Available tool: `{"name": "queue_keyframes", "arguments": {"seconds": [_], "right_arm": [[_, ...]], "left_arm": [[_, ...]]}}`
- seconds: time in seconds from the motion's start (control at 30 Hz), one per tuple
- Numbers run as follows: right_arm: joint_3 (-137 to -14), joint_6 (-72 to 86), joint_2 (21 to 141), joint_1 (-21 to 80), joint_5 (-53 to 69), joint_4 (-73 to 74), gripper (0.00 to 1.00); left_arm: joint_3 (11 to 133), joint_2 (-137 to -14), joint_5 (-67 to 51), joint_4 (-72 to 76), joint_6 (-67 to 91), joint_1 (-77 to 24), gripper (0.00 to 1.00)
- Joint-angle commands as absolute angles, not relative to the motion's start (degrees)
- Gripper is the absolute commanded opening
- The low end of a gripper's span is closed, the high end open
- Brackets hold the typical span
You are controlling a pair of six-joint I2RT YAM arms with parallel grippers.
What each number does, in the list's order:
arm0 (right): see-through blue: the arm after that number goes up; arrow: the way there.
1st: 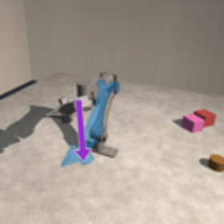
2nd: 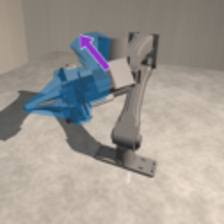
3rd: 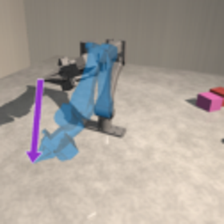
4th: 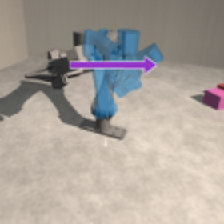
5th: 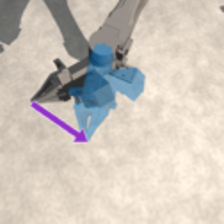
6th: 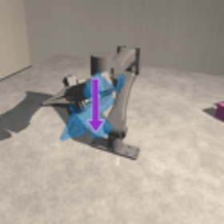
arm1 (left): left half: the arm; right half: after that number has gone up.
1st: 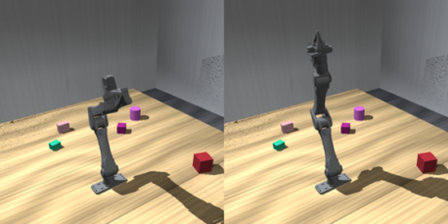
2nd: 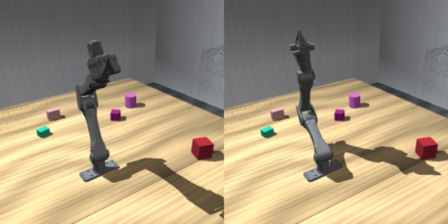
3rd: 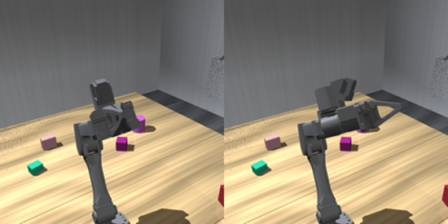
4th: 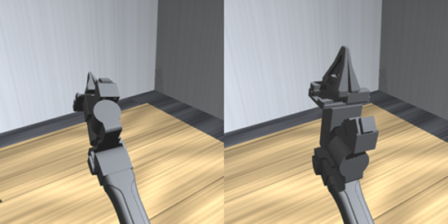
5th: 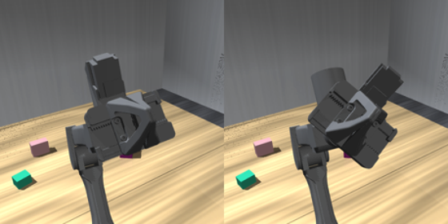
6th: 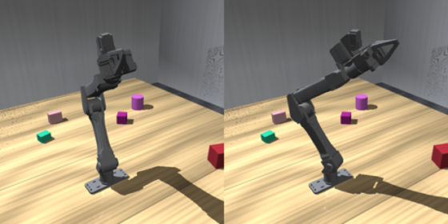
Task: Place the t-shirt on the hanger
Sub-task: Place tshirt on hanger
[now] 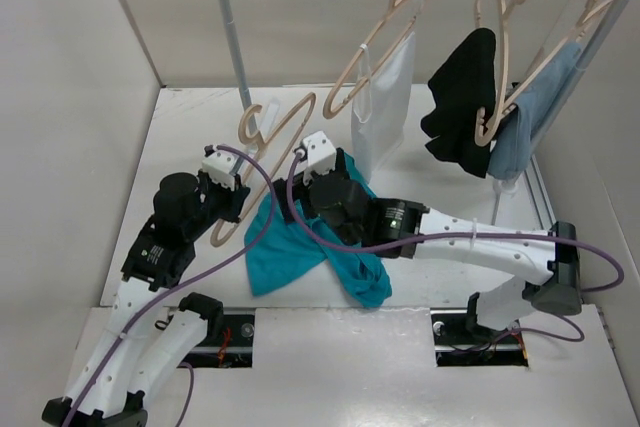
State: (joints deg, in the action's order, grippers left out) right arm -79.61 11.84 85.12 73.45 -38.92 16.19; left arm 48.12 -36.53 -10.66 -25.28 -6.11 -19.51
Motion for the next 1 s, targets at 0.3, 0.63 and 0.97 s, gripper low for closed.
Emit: {"name": "queue_keyframes", "arguments": {"seconds": [0.3, 0.63, 0.97], "right_arm": [[-91.7, 31.6, 95.4, 65.4, -26.8, 8.1, 0.97], [-96.7, 34.4, 101.3, 64.2, -24.4, 6.4, 0.92], [-97.4, 38.3, 103.2, 63.7, -23.8, 5.9, 0.91]], "left_arm": [[47.7, -37.2, -11.4, -19.4, -5.2, -19.8, 0.0], [47.7, -38.3, -10.2, -18.9, -5.7, -19.8, 0.0], [46.7, -38.9, -10.2, -18.4, -5.7, -19.8, 0.0]]}}
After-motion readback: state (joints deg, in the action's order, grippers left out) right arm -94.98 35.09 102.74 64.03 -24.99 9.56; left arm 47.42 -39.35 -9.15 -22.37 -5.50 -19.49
